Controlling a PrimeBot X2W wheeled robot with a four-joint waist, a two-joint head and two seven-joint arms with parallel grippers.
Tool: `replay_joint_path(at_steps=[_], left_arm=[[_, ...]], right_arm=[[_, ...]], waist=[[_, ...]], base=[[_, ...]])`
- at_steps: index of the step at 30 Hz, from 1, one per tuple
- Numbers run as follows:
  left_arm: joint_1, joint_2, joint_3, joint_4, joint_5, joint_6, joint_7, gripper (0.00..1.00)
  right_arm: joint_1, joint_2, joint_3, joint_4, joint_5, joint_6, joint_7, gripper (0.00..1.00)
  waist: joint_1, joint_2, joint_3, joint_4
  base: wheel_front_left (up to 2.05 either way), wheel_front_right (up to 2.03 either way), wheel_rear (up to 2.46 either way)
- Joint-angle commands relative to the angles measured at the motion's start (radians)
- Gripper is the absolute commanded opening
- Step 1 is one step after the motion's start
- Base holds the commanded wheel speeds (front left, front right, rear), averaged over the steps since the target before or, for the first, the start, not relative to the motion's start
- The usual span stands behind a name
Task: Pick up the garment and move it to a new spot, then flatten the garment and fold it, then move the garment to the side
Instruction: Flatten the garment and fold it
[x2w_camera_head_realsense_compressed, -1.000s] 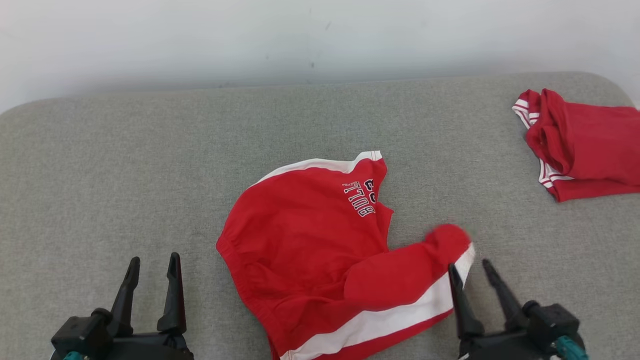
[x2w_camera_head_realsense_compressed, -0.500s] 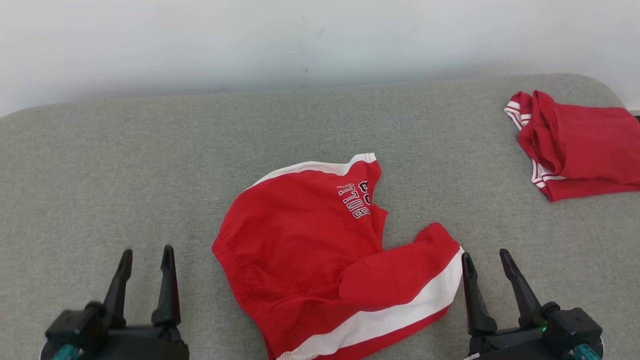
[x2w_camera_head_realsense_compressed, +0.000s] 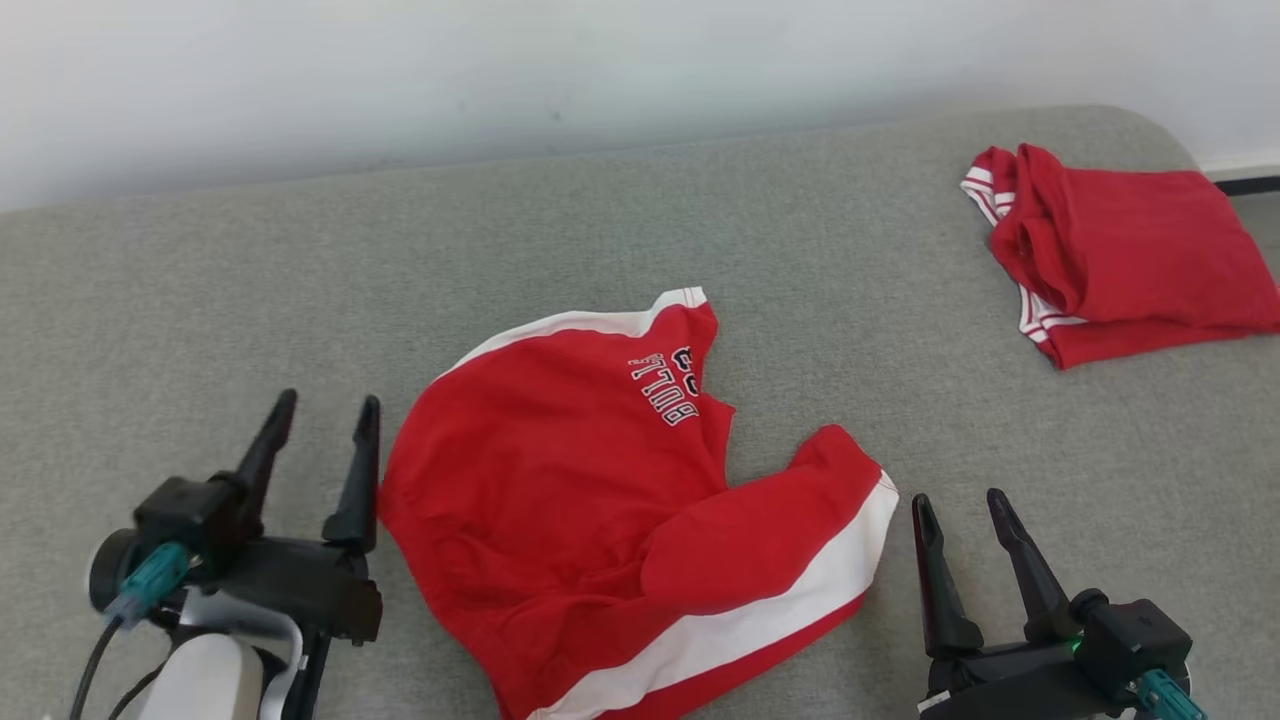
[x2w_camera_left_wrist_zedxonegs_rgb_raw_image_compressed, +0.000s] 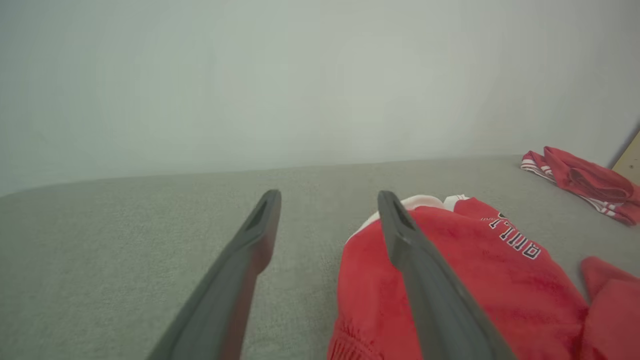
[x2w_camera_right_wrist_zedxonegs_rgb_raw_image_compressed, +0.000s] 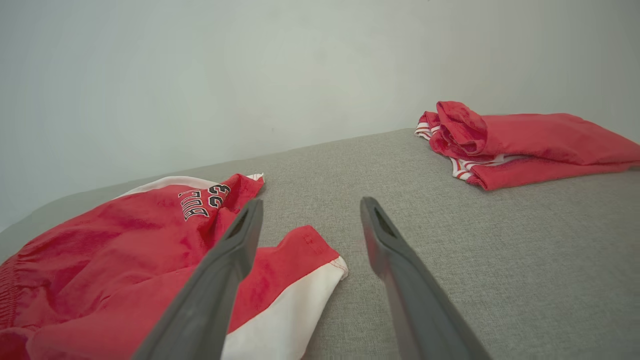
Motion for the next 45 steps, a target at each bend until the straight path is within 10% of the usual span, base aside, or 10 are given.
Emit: replay_joint_path(at_steps=[1,14,16,32,33,34,45], left_arm=[[-0.022,0.011,-0.019,0.028,-0.018,0.001,0.020,1.00],[-0.078,0.069,-0.172,0.250,-0.109,0.001,0.190,0.99],[-0.089,0.079,-0.182,0.255,-0.115,0.001,0.180,0.00],[-0.311,0.168,-0.177,0.312,-0.122,0.006,0.072,0.00],[-0.316,0.170,-0.176,0.326,-0.121,0.009,0.068,0.22],[-0.321,0.170,-0.175,0.336,-0.119,0.012,0.062,1.00],[-0.251,0.133,-0.142,0.314,-0.131,0.026,-0.002,1.00]], right_arm=[[-0.007,0.001,-0.001,0.003,0.005,-0.003,-0.001,1.00],[-0.035,0.001,-0.008,0.007,0.017,-0.003,-0.001,1.00],[-0.038,0.001,-0.011,0.005,0.016,-0.003,-0.001,1.00],[-0.055,0.001,-0.016,0.011,0.014,-0.003,-0.001,1.00],[-0.054,0.001,-0.014,0.012,0.015,-0.003,-0.001,1.00],[-0.052,0.001,-0.013,0.013,0.016,-0.003,-0.001,1.00],[-0.021,0.001,-0.014,0.019,0.001,-0.003,-0.001,1.00]], waist=[[0.0000,0.0000,0.015,-0.016],[0.0000,0.0000,0.067,-0.057],[0.0000,0.0000,0.070,-0.059],[0.0000,0.0000,0.068,-0.109],[0.0000,0.0000,0.067,-0.112],[0.0000,0.0000,0.066,-0.114],[0.0000,0.0000,-0.009,-0.070]], base=[[0.00,0.00,0.00],[0.00,0.00,0.00],[0.00,0.00,0.00],[0.00,0.00,0.00],[0.00,0.00,0.00],[0.00,0.00,0.00],[0.00,0.00,0.00]])
